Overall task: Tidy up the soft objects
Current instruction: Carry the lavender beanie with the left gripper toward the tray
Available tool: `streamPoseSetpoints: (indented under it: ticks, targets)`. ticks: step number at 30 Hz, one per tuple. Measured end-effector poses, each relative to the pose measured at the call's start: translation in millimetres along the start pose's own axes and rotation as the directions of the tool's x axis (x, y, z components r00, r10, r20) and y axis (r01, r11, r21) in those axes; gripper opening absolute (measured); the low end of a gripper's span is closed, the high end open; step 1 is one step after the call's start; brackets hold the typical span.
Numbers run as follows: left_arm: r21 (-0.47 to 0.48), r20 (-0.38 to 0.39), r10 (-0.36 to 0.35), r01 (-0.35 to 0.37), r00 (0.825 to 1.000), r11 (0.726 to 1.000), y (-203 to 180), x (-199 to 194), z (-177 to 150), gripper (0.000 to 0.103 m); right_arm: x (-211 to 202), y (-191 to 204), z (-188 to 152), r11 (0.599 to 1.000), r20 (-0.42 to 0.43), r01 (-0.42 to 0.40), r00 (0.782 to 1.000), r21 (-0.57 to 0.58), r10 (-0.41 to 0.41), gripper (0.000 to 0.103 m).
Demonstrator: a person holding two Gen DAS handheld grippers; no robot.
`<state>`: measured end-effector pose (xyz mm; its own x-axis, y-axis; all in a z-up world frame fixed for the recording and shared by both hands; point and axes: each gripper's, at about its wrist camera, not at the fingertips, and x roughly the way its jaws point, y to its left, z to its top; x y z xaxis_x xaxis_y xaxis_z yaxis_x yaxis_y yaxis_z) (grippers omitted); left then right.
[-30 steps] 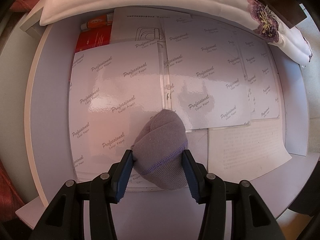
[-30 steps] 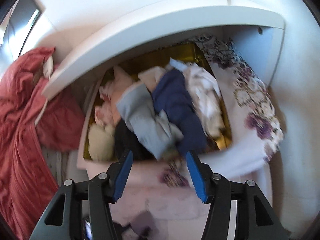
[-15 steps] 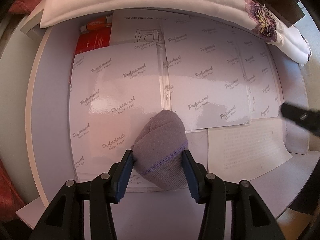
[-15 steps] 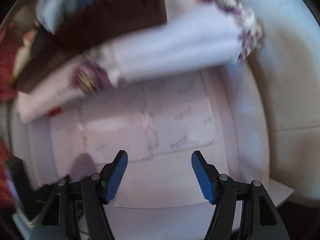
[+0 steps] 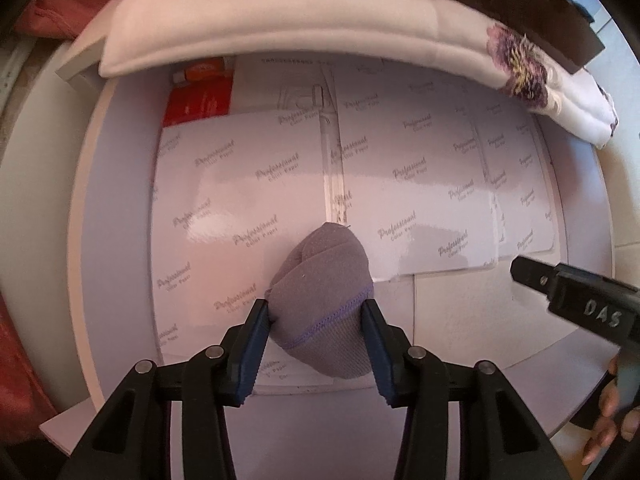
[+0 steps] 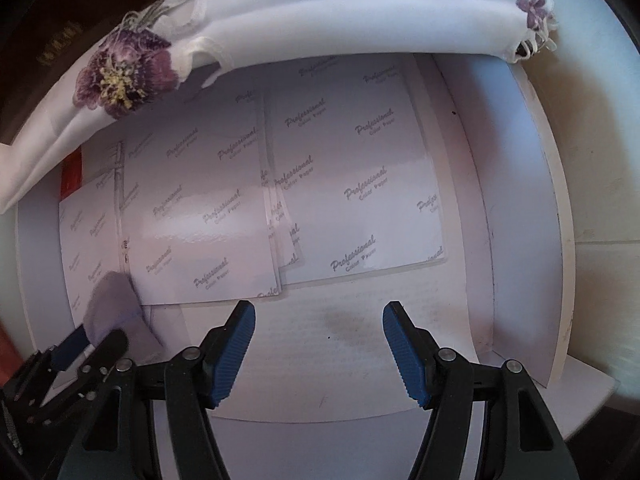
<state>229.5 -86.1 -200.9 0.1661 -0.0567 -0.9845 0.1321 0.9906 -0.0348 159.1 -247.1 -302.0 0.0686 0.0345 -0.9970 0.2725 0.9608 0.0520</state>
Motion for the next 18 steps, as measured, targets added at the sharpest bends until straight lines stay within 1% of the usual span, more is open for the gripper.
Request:
streamPoseSetpoints:
  ticks: [4,10,18]
  targets:
    - [-0.012,0.03,0.0,0.0,1.0,1.0,3,-10,5,0.046,9,-1,-1,1.0,-0.009,0.015,1.0,-0.012,-0.015,0.067]
    - [-0.02,0.108,-0.012,0.014,0.994,1.0,4,-35,12,0.045,14,5,-8,0.998,-0.009,0.037,0.999,-0.042,-0.038,0.067]
    - [-0.015,0.225,-0.03,0.035,0.974,0.999,0,-73,15,0.045,22,22,-15,0.993,0.0,0.064,0.998,-0.095,-0.064,0.067]
